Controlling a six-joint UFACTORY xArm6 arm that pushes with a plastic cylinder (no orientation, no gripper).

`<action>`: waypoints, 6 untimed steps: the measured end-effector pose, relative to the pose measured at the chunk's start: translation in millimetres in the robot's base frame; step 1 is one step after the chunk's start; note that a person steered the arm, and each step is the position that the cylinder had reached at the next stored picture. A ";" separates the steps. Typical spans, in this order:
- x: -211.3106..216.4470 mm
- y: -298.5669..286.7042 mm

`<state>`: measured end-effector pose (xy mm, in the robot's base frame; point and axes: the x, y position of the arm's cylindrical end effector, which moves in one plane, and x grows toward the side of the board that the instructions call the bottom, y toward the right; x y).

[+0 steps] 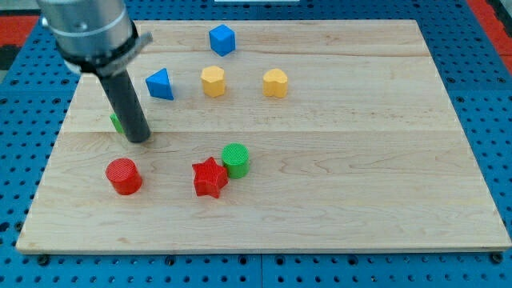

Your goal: Slide the green star up a bit

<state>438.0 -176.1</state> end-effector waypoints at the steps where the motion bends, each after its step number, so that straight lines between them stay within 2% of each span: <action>1: -38.3 -15.1; 2: 9.9 -23.0; 3: -26.6 -47.3; 5: -132.4 -33.7; 6: -82.2 0.1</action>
